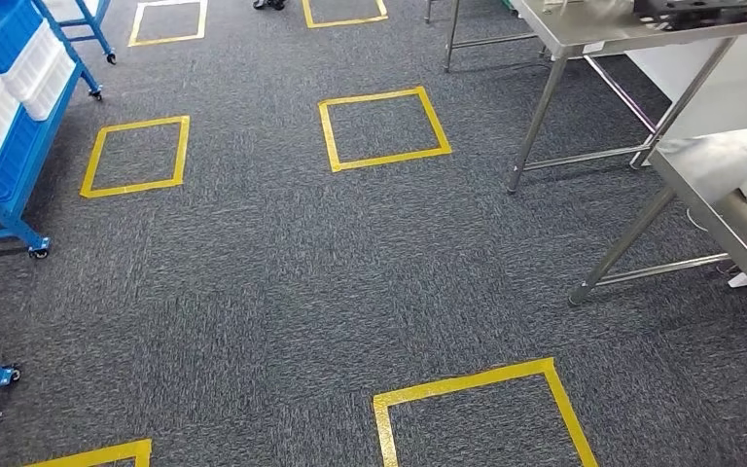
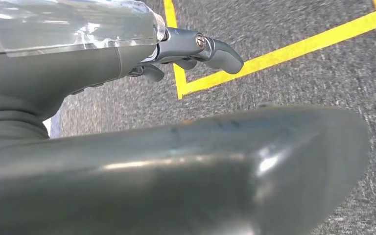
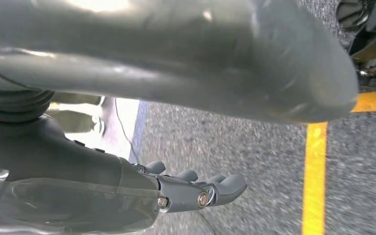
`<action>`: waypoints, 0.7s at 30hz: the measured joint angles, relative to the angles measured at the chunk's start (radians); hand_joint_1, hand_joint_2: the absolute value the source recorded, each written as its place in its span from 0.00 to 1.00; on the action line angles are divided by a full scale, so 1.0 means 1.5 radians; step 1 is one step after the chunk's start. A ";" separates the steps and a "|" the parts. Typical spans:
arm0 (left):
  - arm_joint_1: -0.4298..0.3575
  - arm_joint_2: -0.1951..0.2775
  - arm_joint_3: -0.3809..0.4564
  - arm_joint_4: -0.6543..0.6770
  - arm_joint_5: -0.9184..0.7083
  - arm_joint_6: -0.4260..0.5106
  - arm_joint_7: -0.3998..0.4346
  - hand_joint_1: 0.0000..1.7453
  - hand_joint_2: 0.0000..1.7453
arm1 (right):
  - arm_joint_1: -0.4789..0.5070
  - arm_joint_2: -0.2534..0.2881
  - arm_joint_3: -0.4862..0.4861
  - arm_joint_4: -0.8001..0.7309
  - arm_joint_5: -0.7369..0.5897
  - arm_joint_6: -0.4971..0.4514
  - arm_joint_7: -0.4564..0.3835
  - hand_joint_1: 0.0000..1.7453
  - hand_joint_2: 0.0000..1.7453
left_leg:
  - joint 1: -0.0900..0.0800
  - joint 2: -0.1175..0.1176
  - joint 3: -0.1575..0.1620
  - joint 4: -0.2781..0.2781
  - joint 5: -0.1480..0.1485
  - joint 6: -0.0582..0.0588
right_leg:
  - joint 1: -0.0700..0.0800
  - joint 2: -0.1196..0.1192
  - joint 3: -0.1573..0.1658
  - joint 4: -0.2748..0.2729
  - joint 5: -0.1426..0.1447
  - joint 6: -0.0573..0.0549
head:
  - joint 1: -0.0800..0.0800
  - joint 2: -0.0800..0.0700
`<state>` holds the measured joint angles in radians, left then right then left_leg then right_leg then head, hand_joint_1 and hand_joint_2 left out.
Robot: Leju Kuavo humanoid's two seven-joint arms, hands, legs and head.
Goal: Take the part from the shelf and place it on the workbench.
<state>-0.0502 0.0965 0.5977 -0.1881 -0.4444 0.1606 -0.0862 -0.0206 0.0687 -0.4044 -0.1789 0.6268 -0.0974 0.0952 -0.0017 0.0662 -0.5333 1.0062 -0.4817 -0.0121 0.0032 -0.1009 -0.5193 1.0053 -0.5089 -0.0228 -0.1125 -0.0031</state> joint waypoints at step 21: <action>0.007 -0.012 0.034 0.000 0.018 0.044 0.033 0.00 0.00 | -0.011 0.000 0.011 0.002 0.041 -0.013 -0.003 0.00 0.00 | 0.005 -0.080 -0.046 0.053 -0.016 -0.008 | -0.012 0.079 -0.010 0.004 0.008 -0.008 | 0.000 0.000</action>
<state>-0.0404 0.0790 0.6492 -0.1881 -0.4177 0.2271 -0.0368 -0.0377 0.0688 -0.3873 -0.1754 0.6880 -0.1173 0.0907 0.0051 -0.0536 -0.6024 1.0854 -0.5059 -0.0235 -0.0150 0.0174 -0.5343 1.0107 -0.4973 -0.0345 -0.1125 -0.0032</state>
